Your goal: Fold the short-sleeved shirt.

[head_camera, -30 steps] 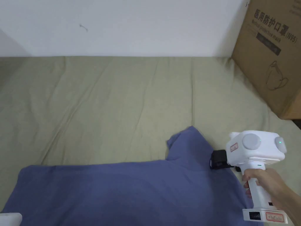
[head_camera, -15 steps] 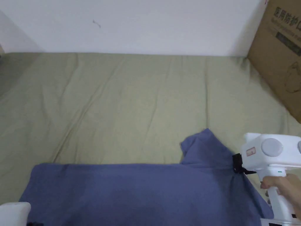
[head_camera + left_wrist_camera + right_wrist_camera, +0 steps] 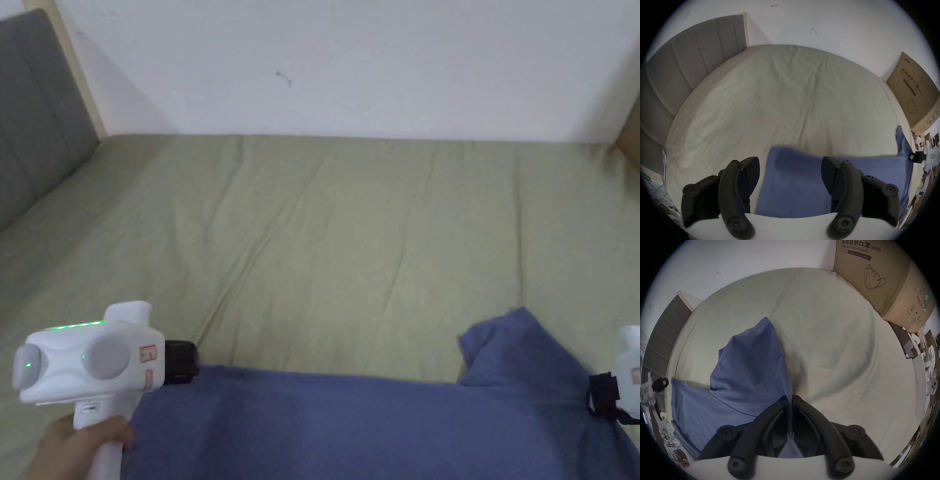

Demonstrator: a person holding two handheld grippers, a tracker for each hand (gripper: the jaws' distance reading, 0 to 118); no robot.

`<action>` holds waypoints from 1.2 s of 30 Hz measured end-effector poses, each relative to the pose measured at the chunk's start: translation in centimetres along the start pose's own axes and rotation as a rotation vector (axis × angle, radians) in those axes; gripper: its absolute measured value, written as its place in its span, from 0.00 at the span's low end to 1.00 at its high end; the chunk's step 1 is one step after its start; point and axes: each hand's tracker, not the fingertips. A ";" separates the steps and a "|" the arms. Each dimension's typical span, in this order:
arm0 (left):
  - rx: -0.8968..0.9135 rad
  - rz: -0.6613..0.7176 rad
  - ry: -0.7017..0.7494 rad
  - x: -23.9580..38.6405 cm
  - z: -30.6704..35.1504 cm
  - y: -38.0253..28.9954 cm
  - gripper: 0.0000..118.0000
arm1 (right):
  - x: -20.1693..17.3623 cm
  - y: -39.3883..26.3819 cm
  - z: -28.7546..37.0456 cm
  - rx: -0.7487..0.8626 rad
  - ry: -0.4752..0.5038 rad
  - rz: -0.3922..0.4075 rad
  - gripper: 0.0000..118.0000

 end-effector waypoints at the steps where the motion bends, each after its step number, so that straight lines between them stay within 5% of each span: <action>1: -0.039 -0.014 0.028 -0.3 -1.9 0.7 0.71 | 0.0 0.0 -0.1 -0.002 0.003 -0.005 0.04; 6: -0.137 -0.026 0.070 -0.2 -5.6 0.4 0.71 | 0.5 0.0 -0.6 -0.015 0.011 -0.017 0.04; 7: -0.139 -0.026 0.077 0.1 -4.8 0.5 0.64 | 0.5 0.0 -0.7 -0.019 0.012 -0.024 0.04; 8: -0.127 -0.038 0.078 0.7 -3.4 0.3 0.47 | 0.6 0.1 -0.6 -0.018 0.016 -0.027 0.04; 9: -0.106 -0.113 0.090 1.4 -2.8 0.3 0.14 | 0.6 0.1 -0.5 -0.018 0.023 -0.028 0.04; 10: -0.114 -0.155 0.073 1.8 -2.7 0.2 0.02 | 0.6 0.2 -0.3 -0.018 0.026 -0.030 0.04; 15: -0.116 -0.134 0.063 1.9 -1.2 0.7 0.02 | 0.6 0.0 2.8 0.026 0.066 -0.024 0.04; 22: 0.042 -0.174 -0.009 0.9 10.7 -1.2 0.02 | 2.1 -2.9 12.1 0.152 0.177 -0.022 0.04; 30: 0.098 -0.106 -0.026 -4.0 21.7 -12.1 0.02 | 3.9 -15.7 20.5 0.169 0.235 -0.014 0.04; 36: 0.006 0.062 -0.036 -7.1 19.1 -21.8 0.08 | 3.8 -26.4 16.8 0.046 0.163 -0.023 0.04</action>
